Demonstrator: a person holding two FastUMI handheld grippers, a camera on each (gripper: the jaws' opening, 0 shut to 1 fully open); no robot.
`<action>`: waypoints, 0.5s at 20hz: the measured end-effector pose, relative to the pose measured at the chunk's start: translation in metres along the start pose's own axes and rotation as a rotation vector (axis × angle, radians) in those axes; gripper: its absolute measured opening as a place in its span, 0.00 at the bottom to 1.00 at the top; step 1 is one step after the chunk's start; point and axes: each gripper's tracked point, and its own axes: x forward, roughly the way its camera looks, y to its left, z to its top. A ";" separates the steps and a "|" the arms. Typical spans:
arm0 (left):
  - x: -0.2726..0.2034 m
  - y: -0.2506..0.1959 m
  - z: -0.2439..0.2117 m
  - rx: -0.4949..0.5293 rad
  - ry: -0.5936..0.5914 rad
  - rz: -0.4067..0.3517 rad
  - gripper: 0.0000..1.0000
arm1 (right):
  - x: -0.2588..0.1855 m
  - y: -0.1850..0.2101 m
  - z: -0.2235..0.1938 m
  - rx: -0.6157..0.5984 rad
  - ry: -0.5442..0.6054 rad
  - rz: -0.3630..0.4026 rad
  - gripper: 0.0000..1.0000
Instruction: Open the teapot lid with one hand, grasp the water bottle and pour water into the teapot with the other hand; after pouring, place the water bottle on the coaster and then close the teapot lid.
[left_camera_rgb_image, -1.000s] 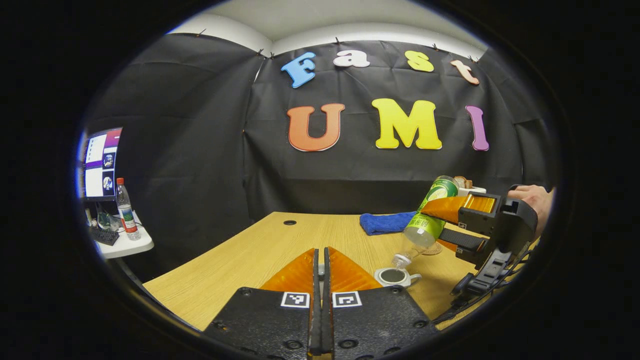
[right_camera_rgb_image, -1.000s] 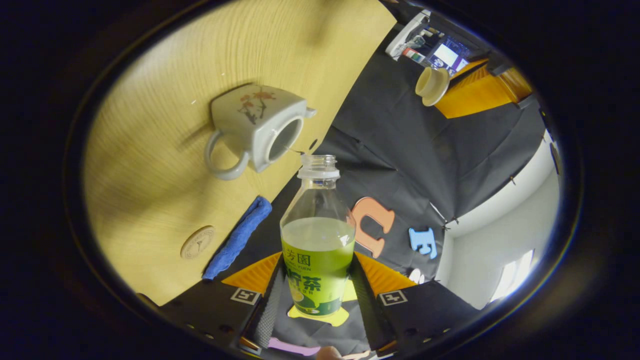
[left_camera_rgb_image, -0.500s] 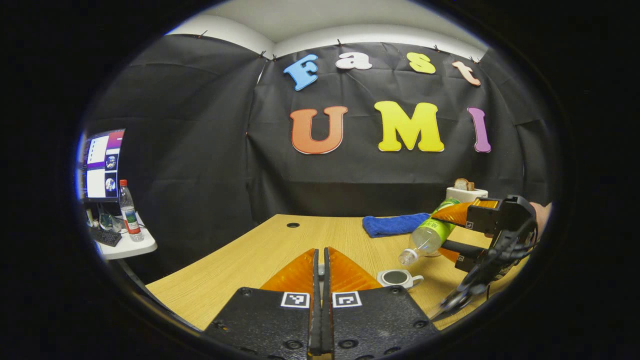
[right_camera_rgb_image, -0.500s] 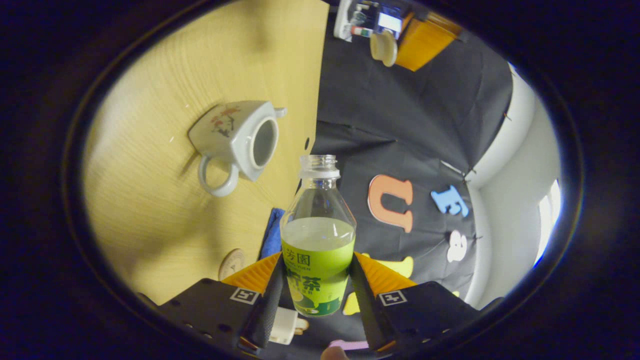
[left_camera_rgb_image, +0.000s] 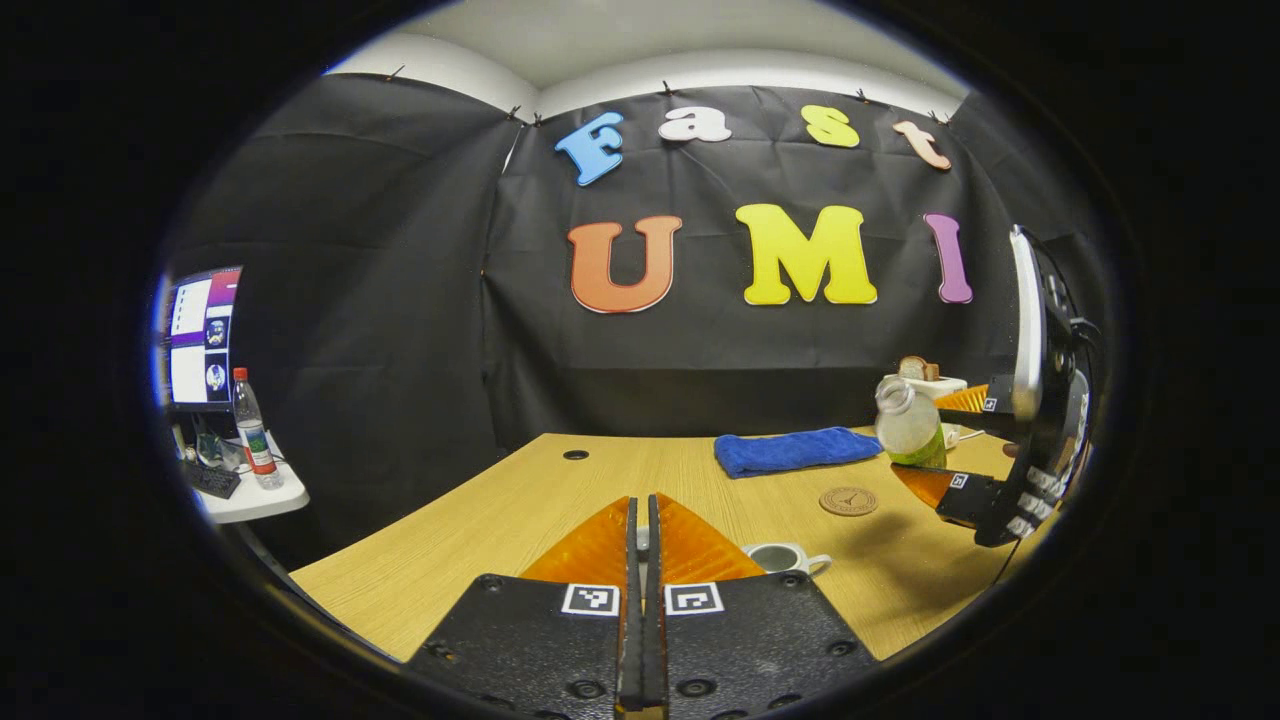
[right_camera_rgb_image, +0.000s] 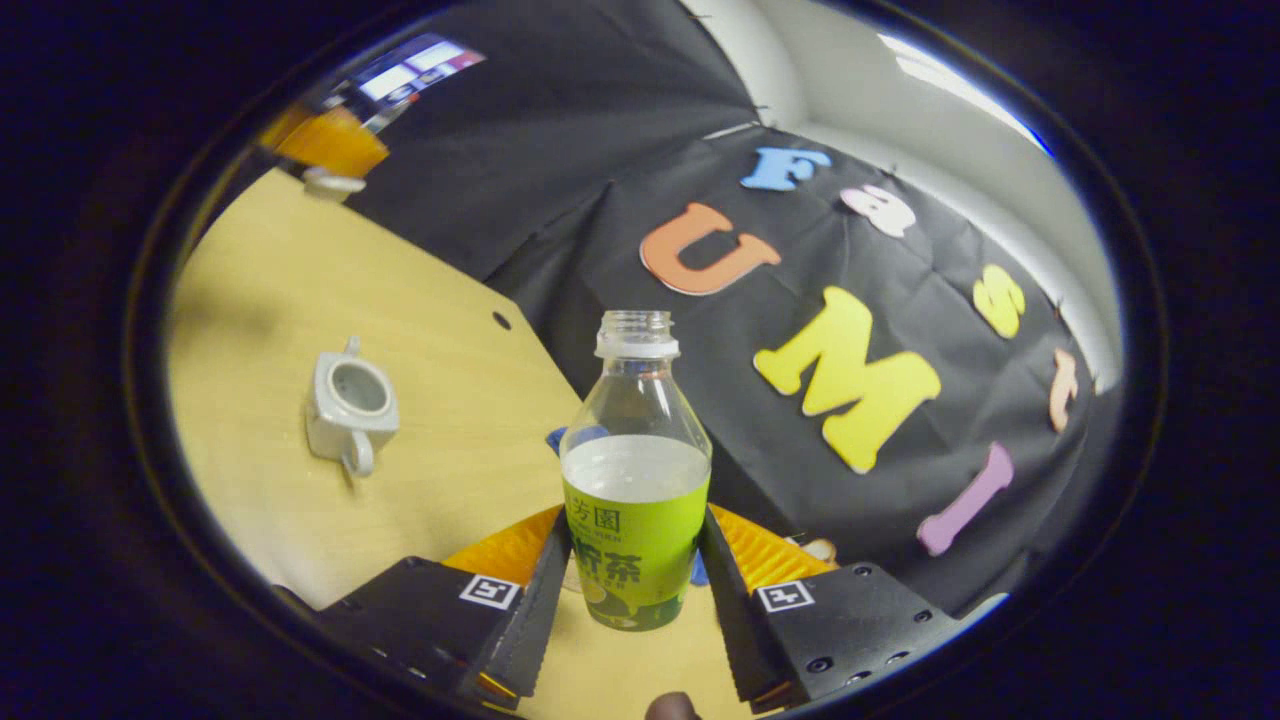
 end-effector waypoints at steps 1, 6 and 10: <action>-0.001 -0.001 0.000 -0.001 -0.001 -0.002 0.03 | 0.002 -0.003 -0.002 0.104 0.006 0.014 0.73; -0.002 -0.006 0.002 -0.008 -0.006 -0.014 0.02 | 0.029 -0.032 -0.006 0.612 0.017 0.051 0.72; -0.003 -0.006 0.004 -0.011 -0.012 -0.014 0.02 | 0.074 -0.028 -0.027 0.797 0.105 0.095 0.71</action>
